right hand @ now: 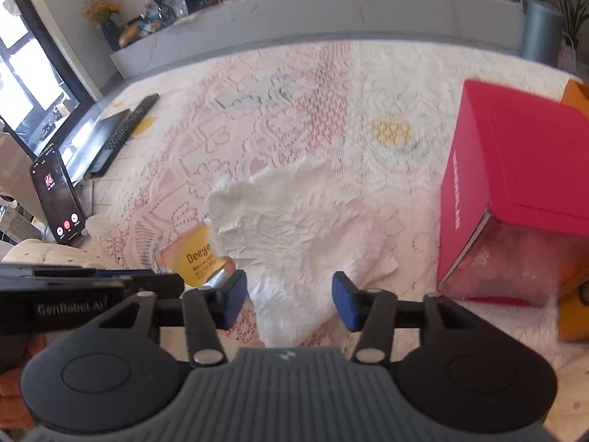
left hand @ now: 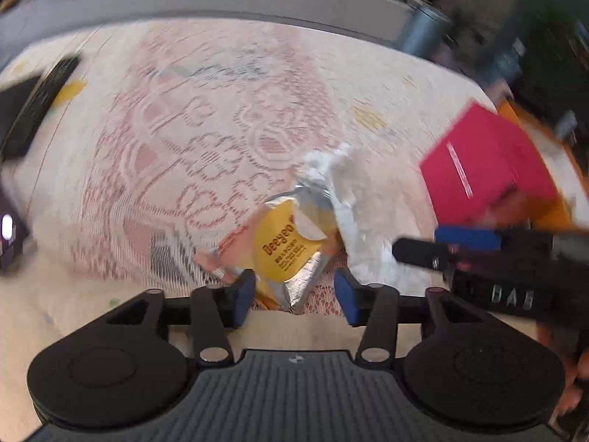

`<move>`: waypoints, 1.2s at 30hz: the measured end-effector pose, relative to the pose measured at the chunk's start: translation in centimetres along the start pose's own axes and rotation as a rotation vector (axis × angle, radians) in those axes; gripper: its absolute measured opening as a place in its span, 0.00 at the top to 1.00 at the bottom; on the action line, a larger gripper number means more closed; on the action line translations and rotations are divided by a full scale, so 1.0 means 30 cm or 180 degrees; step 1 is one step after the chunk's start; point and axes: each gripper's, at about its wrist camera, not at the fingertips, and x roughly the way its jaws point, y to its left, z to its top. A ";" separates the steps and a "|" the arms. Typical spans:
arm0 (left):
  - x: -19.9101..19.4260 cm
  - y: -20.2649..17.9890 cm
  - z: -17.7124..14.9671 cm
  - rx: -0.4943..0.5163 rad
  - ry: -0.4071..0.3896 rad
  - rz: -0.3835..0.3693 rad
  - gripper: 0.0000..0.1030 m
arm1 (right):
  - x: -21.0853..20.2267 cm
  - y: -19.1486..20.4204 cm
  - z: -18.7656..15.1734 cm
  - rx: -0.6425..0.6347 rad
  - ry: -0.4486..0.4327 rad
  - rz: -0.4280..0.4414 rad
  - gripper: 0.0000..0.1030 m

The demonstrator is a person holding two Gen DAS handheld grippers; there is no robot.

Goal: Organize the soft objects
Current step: 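Close left tool on the snack packet while right tool grips the white tissue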

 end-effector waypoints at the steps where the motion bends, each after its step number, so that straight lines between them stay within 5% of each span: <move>1: 0.003 -0.017 0.008 0.0218 -0.0004 0.0026 0.43 | -0.001 -0.005 0.002 0.0000 -0.0030 -0.0026 0.37; 5: 0.033 -0.038 0.043 0.0932 0.0058 -0.0099 0.31 | 0.032 -0.041 0.017 0.0125 0.0006 -0.0091 0.22; 10: 0.105 -0.037 0.073 0.1310 0.0199 0.0022 0.21 | 0.088 -0.080 0.020 0.0512 0.0148 0.0015 0.05; 16: 0.196 -0.019 0.093 0.1264 0.0496 -0.0046 0.19 | 0.176 -0.032 0.050 0.0349 0.0239 0.0037 0.05; 20: 0.208 0.012 0.115 0.1099 0.0479 -0.0189 0.19 | 0.221 -0.033 0.054 0.0261 0.0204 -0.0027 0.06; 26: 0.237 -0.010 0.133 0.1144 0.0470 -0.0271 0.16 | 0.225 -0.051 0.043 0.0298 0.0124 -0.0009 0.31; 30: 0.259 -0.038 0.116 0.1282 0.0495 -0.0218 0.16 | 0.216 -0.045 0.040 0.0256 0.0082 -0.0158 0.67; 36: 0.264 -0.051 0.106 0.1357 0.0470 -0.0067 0.23 | 0.186 -0.052 0.039 0.0259 -0.0012 -0.0208 0.81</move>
